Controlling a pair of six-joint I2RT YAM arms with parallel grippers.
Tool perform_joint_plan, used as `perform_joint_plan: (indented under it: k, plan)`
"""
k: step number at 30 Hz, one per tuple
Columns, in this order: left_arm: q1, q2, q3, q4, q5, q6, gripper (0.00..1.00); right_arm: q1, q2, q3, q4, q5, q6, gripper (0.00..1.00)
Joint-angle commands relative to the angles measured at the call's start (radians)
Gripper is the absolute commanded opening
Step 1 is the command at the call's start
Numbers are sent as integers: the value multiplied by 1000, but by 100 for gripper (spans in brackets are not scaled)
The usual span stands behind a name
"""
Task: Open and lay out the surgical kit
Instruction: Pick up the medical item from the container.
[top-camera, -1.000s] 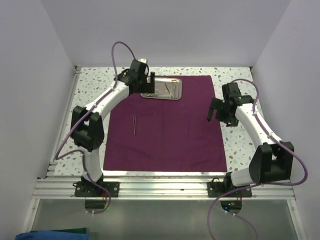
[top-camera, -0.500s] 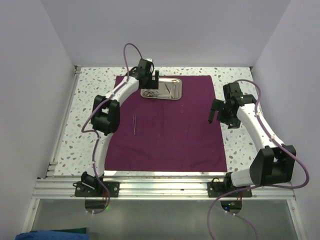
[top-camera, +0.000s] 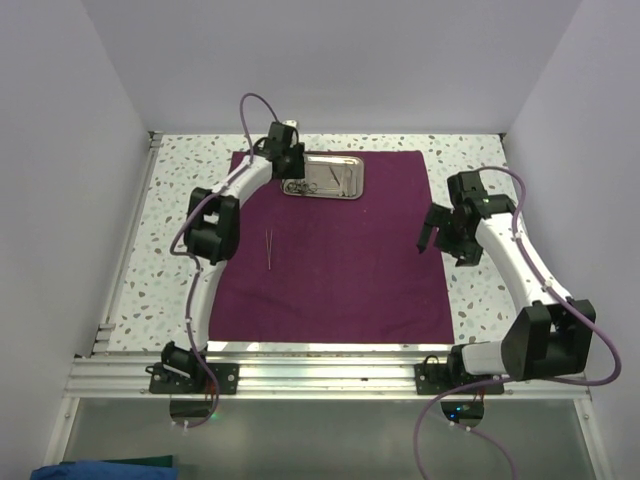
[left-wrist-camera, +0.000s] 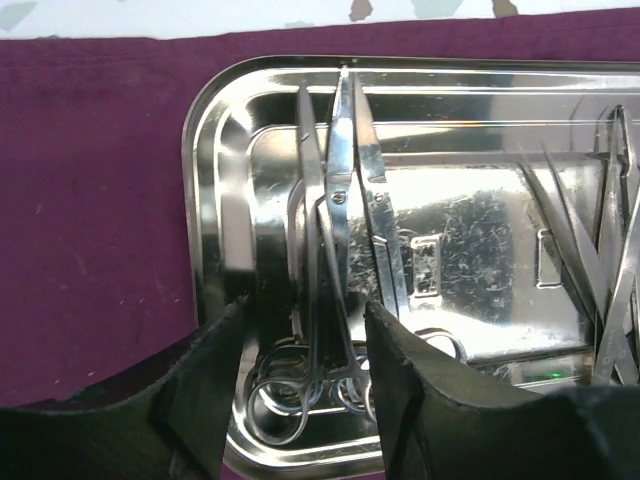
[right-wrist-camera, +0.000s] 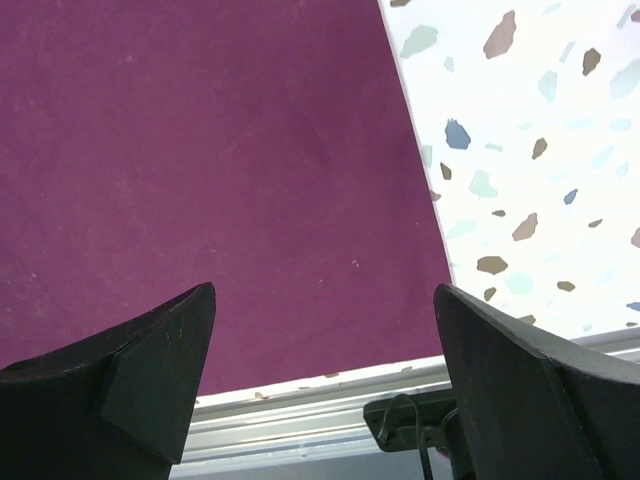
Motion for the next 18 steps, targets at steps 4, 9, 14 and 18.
perform_joint_plan:
  k: [4,9,14,18]
  plan:
    - [4,44,35,39,24,-7,53,2,-62,-31,-39,21,51,94]
    - [-16,67,31,13,-25,19,53,2,-82,-49,-46,24,60,94]
    - [-28,93,14,-64,-134,37,42,1,-93,-62,-49,24,63,94]
    - [-28,176,80,-186,-194,23,31,2,-102,-74,-49,22,55,94]
